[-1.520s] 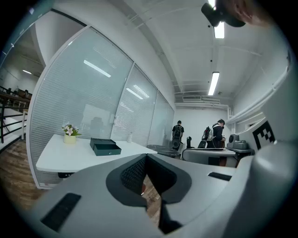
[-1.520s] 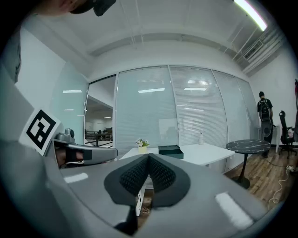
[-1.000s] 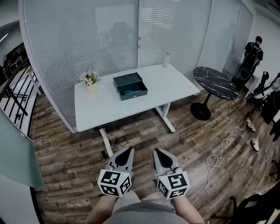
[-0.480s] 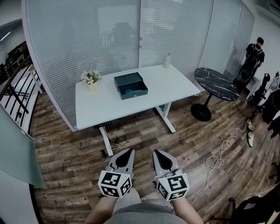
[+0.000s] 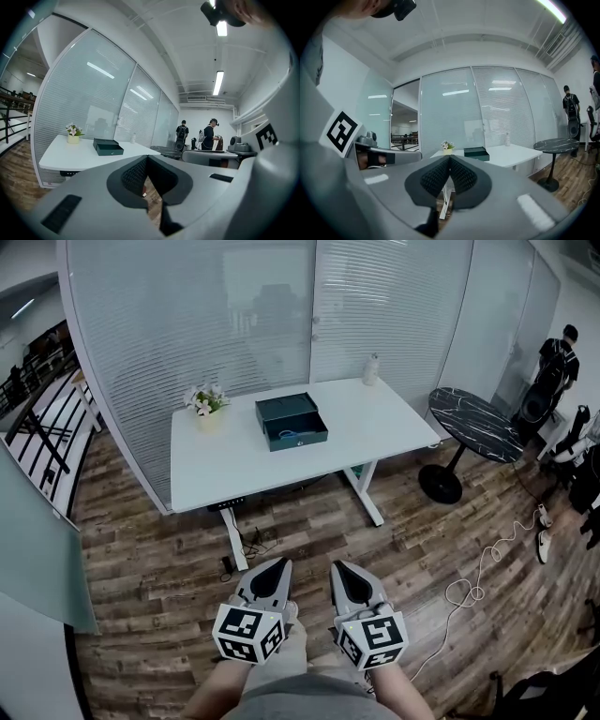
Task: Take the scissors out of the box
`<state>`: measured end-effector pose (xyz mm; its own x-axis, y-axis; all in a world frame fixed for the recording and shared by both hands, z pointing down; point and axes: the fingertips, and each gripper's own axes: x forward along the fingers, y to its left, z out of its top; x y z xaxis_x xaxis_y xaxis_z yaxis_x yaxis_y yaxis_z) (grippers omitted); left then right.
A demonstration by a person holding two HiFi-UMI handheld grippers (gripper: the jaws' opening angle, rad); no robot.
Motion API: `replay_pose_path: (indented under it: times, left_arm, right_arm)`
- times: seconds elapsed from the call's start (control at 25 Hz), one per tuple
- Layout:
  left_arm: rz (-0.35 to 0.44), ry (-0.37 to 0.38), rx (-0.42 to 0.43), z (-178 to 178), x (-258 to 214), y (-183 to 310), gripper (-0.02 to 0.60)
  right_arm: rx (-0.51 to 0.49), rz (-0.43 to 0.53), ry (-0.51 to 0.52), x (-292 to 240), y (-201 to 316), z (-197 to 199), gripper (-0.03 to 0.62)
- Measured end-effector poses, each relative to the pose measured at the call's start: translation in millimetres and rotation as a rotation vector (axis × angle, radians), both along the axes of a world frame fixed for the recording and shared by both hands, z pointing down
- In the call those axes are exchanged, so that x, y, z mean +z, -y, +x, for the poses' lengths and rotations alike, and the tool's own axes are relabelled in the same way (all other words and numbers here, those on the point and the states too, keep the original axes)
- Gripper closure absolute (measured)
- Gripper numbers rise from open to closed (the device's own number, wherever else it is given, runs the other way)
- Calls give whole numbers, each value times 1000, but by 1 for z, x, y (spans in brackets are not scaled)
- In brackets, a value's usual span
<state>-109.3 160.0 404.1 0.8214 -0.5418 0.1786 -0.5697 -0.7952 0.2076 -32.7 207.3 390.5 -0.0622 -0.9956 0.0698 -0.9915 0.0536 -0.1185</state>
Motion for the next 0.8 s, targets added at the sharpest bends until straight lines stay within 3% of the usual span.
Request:
replay_pose_path:
  times: [0.36,0.8]
  left_arm:
    - [-12,-3,-5,20,6,45,575]
    - [-2,-19,0,78,11,142,575]
  right_arm:
    - [-6,-10,-4,5,41,15,585]
    - [-3,-5,-33,4,138,68,585]
